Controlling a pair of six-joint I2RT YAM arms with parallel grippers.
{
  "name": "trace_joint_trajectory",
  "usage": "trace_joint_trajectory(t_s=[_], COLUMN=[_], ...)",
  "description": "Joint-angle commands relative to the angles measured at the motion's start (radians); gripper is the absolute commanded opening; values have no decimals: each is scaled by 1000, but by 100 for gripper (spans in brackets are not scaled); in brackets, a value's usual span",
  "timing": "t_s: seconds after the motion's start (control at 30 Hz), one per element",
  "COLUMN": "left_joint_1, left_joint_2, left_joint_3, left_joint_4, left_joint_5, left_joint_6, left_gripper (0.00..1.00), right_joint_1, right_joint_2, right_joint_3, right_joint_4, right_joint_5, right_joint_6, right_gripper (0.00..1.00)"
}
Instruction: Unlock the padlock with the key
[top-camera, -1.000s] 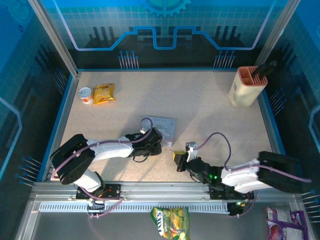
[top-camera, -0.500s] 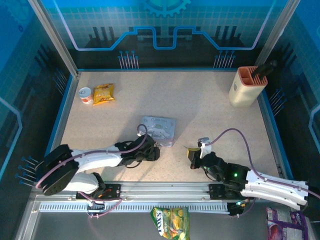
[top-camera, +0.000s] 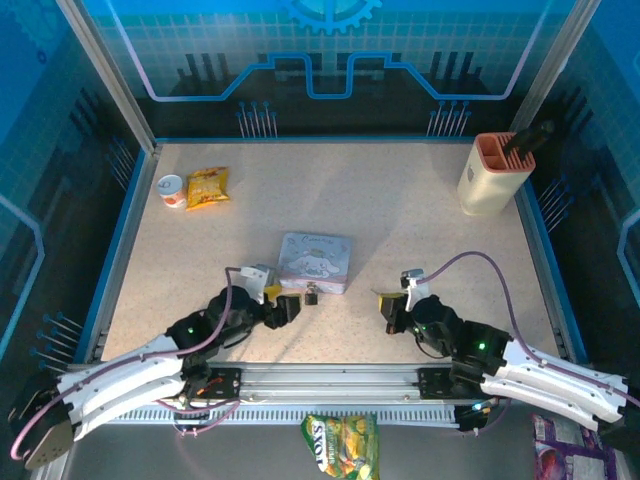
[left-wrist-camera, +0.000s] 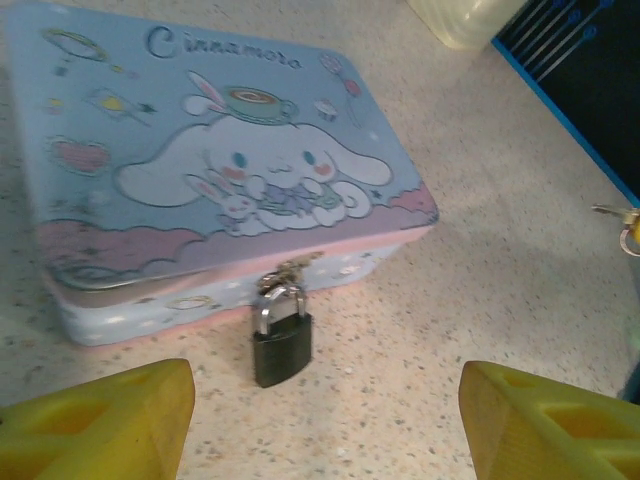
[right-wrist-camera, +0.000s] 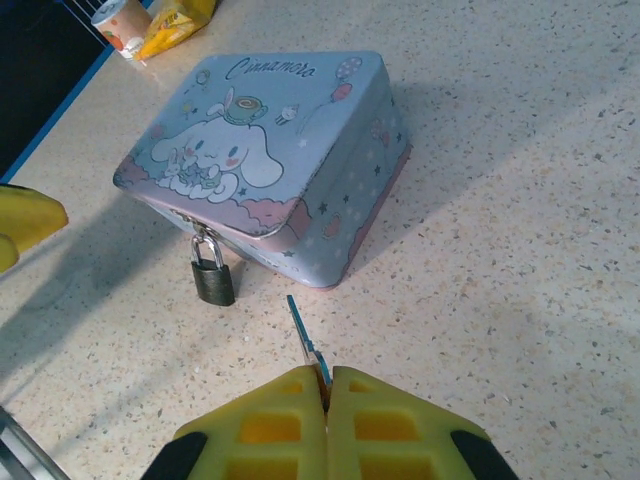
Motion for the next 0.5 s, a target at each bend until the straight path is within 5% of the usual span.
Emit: trace_joint_trajectory(t_s=[0.0,0.2,0.47], left_joint_1=[25,27,27], left_joint_2=[-48,8,263], left_joint_3=[-41,-33,10], left_joint_4=[25,46,218], left_joint_5=[49,100,220], left_joint_6=[34,40,36], left_gripper=[71,70,64], right_joint_1=[-7,-9,-7], right_joint_2=[-15,4,28], right_joint_3=[18,13,21], right_joint_4=[-45,-9,39], right_joint_5=[-17,-18,-26], right_joint_6=[21,28,28], right_gripper=[0,0,0])
